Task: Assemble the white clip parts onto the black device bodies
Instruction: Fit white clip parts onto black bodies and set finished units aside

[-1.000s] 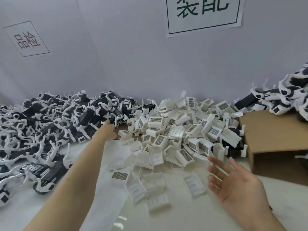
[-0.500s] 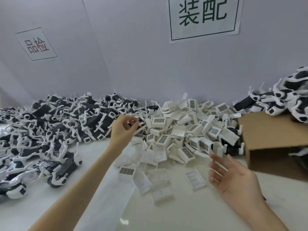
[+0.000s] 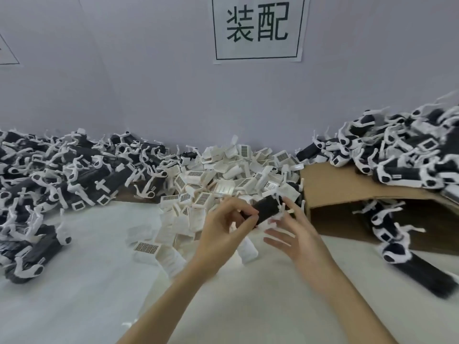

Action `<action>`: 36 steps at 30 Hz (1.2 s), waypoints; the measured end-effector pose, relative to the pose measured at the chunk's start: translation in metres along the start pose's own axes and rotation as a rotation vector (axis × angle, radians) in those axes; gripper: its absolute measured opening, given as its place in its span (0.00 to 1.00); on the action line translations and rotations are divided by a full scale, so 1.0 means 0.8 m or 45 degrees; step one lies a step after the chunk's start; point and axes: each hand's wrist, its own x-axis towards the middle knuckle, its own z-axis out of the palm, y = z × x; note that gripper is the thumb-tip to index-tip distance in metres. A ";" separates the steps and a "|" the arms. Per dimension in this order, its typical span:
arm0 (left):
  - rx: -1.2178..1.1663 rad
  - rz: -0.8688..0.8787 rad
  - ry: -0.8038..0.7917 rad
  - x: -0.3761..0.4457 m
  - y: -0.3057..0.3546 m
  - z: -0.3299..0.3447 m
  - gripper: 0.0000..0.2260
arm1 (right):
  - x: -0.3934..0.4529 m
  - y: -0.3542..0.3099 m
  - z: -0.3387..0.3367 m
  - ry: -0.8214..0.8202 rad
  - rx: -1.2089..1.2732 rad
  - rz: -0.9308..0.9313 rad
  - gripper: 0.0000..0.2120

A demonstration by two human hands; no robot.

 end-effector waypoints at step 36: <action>-0.391 -0.634 -0.060 -0.019 -0.016 -0.009 0.25 | -0.019 0.013 -0.022 -0.041 -0.221 0.019 0.29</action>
